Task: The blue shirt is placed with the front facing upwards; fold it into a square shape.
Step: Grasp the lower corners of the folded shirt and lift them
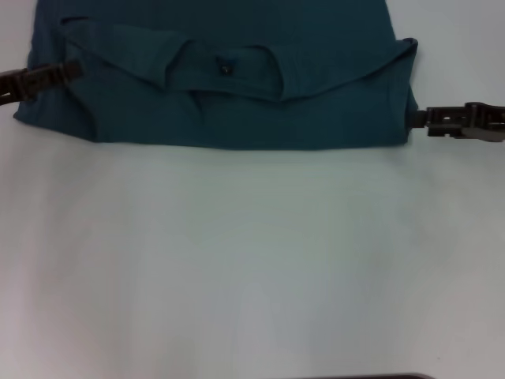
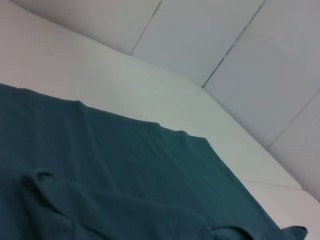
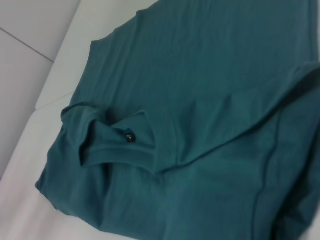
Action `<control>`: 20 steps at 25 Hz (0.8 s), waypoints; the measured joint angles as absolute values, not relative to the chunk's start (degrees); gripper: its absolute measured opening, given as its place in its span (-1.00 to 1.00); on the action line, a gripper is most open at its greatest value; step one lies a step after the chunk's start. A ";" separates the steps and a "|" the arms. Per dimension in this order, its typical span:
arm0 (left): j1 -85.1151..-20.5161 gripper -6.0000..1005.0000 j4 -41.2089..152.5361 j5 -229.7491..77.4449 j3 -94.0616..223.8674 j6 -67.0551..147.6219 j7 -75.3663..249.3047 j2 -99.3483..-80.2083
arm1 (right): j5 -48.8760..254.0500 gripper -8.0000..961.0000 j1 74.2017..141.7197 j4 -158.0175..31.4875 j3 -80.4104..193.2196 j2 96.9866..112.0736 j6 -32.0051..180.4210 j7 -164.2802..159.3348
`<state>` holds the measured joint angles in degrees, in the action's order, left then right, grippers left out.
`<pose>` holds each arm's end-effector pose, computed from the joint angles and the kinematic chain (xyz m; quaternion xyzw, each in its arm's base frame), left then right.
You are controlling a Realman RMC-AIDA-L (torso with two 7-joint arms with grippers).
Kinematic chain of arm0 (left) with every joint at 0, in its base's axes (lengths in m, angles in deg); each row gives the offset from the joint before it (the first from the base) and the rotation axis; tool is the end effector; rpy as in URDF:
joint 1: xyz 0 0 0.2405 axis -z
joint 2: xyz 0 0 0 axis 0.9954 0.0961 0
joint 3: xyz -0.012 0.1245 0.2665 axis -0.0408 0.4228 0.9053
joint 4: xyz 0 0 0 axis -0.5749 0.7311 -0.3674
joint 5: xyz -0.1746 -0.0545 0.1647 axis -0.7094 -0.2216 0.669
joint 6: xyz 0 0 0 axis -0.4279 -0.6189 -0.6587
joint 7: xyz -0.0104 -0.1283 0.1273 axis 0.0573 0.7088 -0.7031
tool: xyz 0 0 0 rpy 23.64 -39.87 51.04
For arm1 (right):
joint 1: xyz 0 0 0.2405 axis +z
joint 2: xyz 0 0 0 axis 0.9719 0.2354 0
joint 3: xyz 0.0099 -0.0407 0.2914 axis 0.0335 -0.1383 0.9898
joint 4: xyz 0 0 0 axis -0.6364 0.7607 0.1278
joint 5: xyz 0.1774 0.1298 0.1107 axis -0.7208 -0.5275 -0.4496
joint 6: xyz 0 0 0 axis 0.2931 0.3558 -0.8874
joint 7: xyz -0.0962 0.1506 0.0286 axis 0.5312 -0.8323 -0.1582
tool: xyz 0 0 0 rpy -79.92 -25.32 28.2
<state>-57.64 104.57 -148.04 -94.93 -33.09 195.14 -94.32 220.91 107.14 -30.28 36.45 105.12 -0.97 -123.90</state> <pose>-0.3604 0.4070 0.0257 -0.7989 -0.4716 -0.2718 0.2558 0.3815 0.3958 0.0033 -0.7622 0.6037 0.1793 0.1495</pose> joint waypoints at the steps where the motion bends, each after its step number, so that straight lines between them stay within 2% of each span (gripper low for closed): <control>1: -57.68 0.53 104.61 -148.04 -94.68 -33.09 195.12 -94.36 | 220.90 0.56 107.59 -31.07 36.42 105.14 -0.47 -124.07; 20: -56.87 0.51 104.96 -148.43 -94.02 -33.13 195.39 -94.08 | 220.86 0.45 110.68 -36.36 34.41 107.08 10.13 -124.39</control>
